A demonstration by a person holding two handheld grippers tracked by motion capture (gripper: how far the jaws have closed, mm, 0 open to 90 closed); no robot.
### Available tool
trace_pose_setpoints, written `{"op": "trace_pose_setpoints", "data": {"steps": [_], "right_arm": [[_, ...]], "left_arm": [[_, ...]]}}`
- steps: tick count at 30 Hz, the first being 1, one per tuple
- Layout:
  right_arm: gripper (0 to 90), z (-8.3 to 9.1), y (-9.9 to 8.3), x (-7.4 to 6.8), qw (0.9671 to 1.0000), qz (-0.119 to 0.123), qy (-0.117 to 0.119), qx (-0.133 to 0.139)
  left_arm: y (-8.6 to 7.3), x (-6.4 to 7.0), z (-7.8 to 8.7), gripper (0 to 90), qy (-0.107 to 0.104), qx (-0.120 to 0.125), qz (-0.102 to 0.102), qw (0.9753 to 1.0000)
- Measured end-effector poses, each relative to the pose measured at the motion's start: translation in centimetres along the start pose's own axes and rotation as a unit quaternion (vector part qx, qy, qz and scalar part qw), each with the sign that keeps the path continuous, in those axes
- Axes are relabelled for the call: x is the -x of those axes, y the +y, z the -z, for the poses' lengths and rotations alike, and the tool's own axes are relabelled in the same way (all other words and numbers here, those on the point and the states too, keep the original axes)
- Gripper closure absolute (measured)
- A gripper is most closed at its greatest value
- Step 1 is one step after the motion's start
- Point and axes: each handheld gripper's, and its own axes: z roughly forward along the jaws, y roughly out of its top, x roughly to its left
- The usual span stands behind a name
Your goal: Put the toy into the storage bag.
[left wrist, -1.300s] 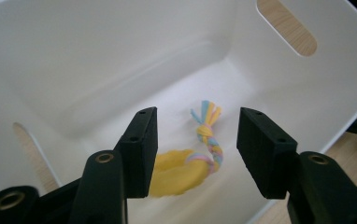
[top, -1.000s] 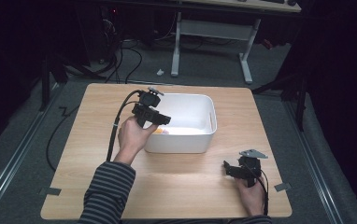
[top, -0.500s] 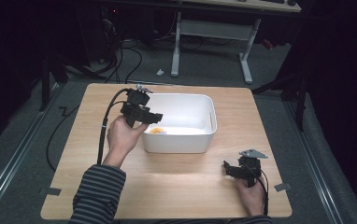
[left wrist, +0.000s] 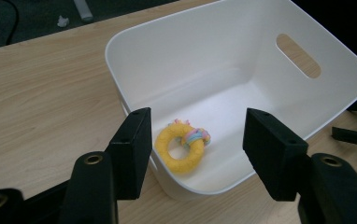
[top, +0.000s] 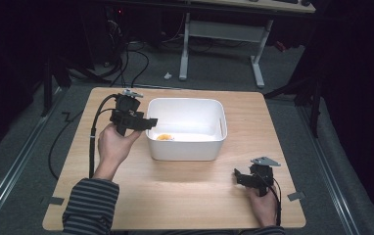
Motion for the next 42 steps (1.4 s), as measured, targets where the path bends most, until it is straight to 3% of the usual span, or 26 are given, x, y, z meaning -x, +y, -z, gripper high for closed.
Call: {"op": "trace_pose_setpoints", "data": {"steps": [5,24,42], "right_arm": [[14.8,0.0,0.0,0.0,1.0000,0.000,0.000,0.000],[14.8,0.0,0.0,0.0,1.0000,-0.001,0.000,0.000],[14.9,0.0,-0.1,-0.1,1.0000,-0.001,0.000,0.001]], "left_arm": [[-0.5,-0.6,0.5,42.8,0.004,0.002,0.005,1.0000],[-4.5,-3.6,2.7,42.1,0.025,0.015,0.033,0.9990],[-8.6,-5.4,3.2,42.3,0.020,0.023,0.065,0.9974]]}}
